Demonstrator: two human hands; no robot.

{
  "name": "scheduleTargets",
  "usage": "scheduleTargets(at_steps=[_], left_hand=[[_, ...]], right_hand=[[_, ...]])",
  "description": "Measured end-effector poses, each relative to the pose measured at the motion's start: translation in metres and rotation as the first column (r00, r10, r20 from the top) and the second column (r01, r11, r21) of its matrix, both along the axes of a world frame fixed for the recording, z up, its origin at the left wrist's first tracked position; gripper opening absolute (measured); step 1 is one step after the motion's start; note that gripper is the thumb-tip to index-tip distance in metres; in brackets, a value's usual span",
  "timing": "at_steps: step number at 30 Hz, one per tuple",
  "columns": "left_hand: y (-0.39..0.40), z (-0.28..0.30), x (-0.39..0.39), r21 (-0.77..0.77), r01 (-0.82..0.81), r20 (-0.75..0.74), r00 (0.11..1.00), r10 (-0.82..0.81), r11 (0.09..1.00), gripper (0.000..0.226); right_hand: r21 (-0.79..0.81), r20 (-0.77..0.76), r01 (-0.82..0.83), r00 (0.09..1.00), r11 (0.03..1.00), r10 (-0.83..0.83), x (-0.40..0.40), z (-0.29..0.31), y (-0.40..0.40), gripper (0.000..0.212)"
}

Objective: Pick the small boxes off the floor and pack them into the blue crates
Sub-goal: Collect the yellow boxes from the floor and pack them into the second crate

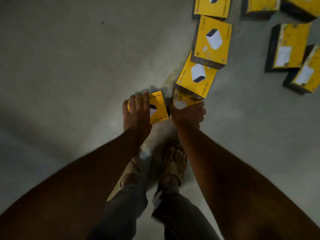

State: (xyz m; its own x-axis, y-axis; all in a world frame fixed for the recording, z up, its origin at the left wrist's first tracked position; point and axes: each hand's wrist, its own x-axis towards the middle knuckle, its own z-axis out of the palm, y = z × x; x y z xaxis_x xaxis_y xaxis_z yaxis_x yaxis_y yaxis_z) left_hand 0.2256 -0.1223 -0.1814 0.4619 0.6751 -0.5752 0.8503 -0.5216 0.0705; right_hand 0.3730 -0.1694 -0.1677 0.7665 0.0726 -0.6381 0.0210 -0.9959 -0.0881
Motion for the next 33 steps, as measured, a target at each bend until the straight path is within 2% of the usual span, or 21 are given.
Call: scheduleTargets(at_steps=[2, 4, 7, 10, 12, 14, 15, 17, 19, 24, 25, 29, 33], left_hand=[[0.000, 0.006, -0.009, -0.027, -0.086, -0.029, 0.996, 0.085, 0.996, 0.121], [-0.001, 0.023, -0.025, -0.102, -0.256, -0.058, 0.966, 0.251, 0.961, 0.128], [-0.003, 0.074, -0.056, -0.189, -0.500, -0.067, 0.865, 0.497, 0.845, 0.133], [-0.004, 0.145, -0.085, -0.263, -0.630, -0.047, 0.765, 0.642, 0.731, 0.127], [-0.004, 0.196, -0.105, -0.347, -0.684, -0.032, 0.693, 0.720, 0.642, 0.118], [-0.005, 0.255, -0.120, -0.440, -0.733, 0.031, 0.565, 0.824, 0.519, 0.107], [-0.006, 0.288, -0.125, -0.486, -0.755, 0.068, 0.468, 0.881, 0.439, 0.099], [-0.009, 0.365, -0.128, -0.581, -0.771, 0.129, 0.229, 0.965, 0.260, 0.083], [-0.012, 0.446, -0.135, -0.639, -0.754, 0.158, 0.065, 0.985, 0.152, 0.073], [-0.032, 0.618, -0.173, -0.778, -0.624, 0.252, -0.197, 0.947, 0.077, 0.036], [-0.039, 0.644, -0.182, -0.798, -0.599, 0.273, -0.249, 0.929, 0.074, 0.035], [-0.062, 0.726, -0.223, -0.822, -0.562, 0.373, -0.412, 0.831, 0.090, 0.039], [-0.090, 0.759, -0.286, -0.841, -0.540, 0.400, -0.576, 0.713, 0.036, 0.062]], right_hand=[[-0.017, -0.033, -0.004, 0.999, 1.000, 0.004, 0.003, -0.001, 0.001, 0.117], [-0.054, -0.063, 0.005, 0.998, 0.999, -0.009, 0.011, 0.009, -0.004, 0.120], [-0.089, -0.190, 0.028, 0.981, 0.996, -0.045, 0.003, 0.053, -0.017, 0.115], [-0.082, -0.365, 0.078, 0.925, 0.994, -0.103, -0.023, 0.123, -0.034, 0.116], [-0.018, -0.473, 0.075, 0.878, 0.997, -0.074, -0.037, 0.173, -0.043, 0.119], [0.120, -0.566, 0.048, 0.824, 0.992, 0.029, -0.049, 0.232, -0.044, 0.107], [0.186, -0.588, 0.012, 0.802, 0.982, 0.102, -0.054, 0.265, -0.041, 0.099], [0.286, -0.593, -0.066, 0.771, 0.956, 0.231, -0.062, 0.338, -0.032, 0.099], [0.364, -0.595, -0.130, 0.729, 0.922, 0.338, -0.071, 0.412, -0.020, 0.102], [0.549, -0.566, -0.246, 0.594, 0.799, 0.572, -0.109, 0.584, 0.019, 0.081], [0.584, -0.545, -0.276, 0.564, 0.764, 0.620, -0.120, 0.612, 0.026, 0.078], [0.689, -0.476, -0.385, 0.398, 0.614, 0.784, -0.173, 0.700, 0.049, 0.079], [0.737, -0.462, -0.463, 0.187, 0.492, 0.867, -0.247, 0.747, 0.057, 0.100]])
